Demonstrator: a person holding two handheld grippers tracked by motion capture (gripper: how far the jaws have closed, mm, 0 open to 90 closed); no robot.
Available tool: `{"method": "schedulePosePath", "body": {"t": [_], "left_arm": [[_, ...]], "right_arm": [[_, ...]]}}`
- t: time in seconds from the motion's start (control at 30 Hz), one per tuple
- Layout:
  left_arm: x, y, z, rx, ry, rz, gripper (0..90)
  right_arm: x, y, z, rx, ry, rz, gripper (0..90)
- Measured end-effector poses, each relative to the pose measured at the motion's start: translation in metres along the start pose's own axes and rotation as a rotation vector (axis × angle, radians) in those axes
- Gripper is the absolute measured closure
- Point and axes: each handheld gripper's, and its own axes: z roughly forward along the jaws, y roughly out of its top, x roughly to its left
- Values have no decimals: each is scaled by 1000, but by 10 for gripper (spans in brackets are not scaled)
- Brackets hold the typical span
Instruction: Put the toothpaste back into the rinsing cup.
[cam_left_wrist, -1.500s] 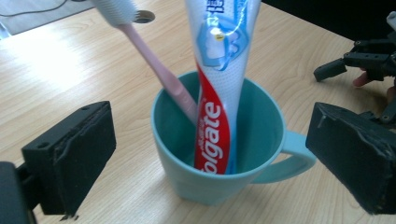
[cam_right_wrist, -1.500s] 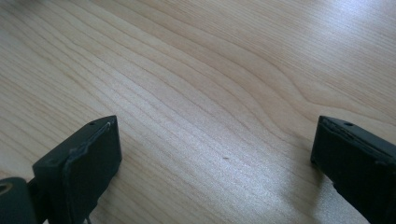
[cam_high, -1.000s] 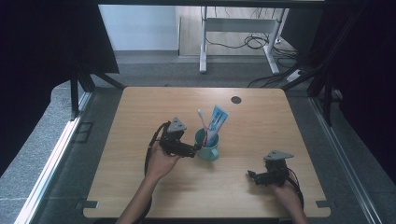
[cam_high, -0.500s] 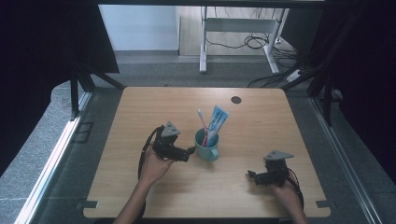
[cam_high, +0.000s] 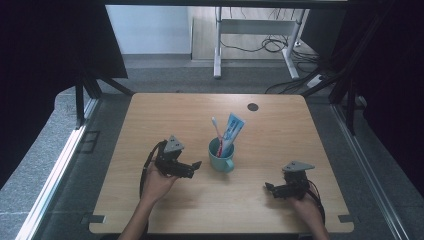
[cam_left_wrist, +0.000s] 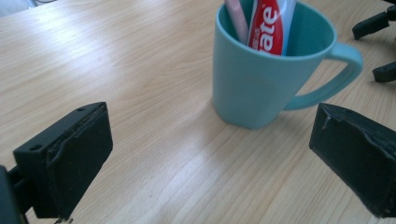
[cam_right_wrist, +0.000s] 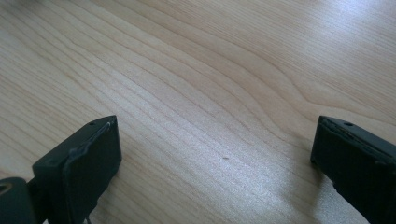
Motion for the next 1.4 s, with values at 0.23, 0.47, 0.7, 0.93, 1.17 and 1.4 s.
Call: {"method": "schedulePosePath", "body": {"t": [0.23,0.47,0.7,0.93,1.17,1.4], "left_arm": [[3,-12,-8,3,10,-14,0],[7,-26,-15,8,22,-28,0],[8,-41,-21,18,37,-42,0],[6,-54,-25,36,56,-43,0],[3,-64,-26,48,61,-47,0],[0,-73,-24,65,63,-48,0]], "right_arm": [[0,0,0,-1,2,-2,13],[0,0,0,0,2,0,13],[0,0,0,1,0,1,13],[0,0,0,-1,1,-1,13],[0,0,0,-1,-1,-1,13],[0,0,0,-1,-1,-2,13]]}}
